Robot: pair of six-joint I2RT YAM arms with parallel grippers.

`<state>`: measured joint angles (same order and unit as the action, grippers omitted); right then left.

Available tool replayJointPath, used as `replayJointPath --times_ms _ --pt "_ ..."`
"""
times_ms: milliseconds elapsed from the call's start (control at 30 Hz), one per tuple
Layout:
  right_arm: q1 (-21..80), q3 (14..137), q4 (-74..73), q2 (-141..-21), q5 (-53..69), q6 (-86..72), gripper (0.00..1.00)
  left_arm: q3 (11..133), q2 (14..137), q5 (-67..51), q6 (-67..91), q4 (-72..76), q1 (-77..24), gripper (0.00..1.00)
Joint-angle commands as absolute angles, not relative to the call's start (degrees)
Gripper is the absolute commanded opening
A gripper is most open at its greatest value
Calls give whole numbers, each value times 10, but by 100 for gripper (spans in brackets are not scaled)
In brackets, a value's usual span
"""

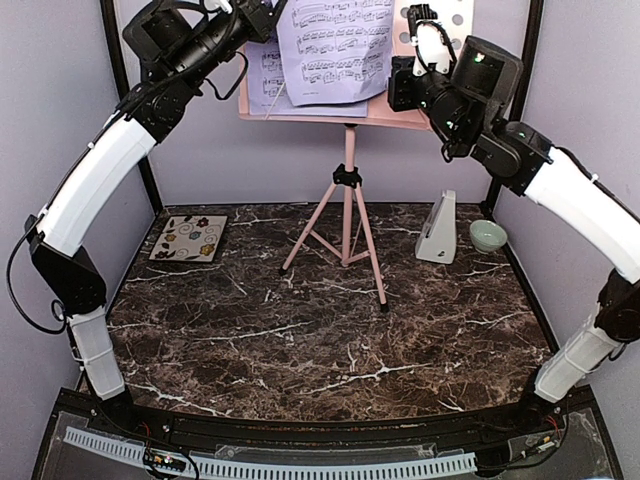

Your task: Set up the instrument practice props

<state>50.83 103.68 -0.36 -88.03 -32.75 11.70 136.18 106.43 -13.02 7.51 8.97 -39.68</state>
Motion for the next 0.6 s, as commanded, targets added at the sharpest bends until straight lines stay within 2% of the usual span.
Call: replayJointPath --times_ms 0,300,567 --pt "505 1020 46 -857 -319 125 0 1389 1068 -113 52 109 -415 0" --pt "505 1003 75 -852 -342 128 0 1315 1006 -1 -41 121 -442 0" --pt "506 983 98 -846 -340 127 0 1249 965 99 -96 196 -471 0"
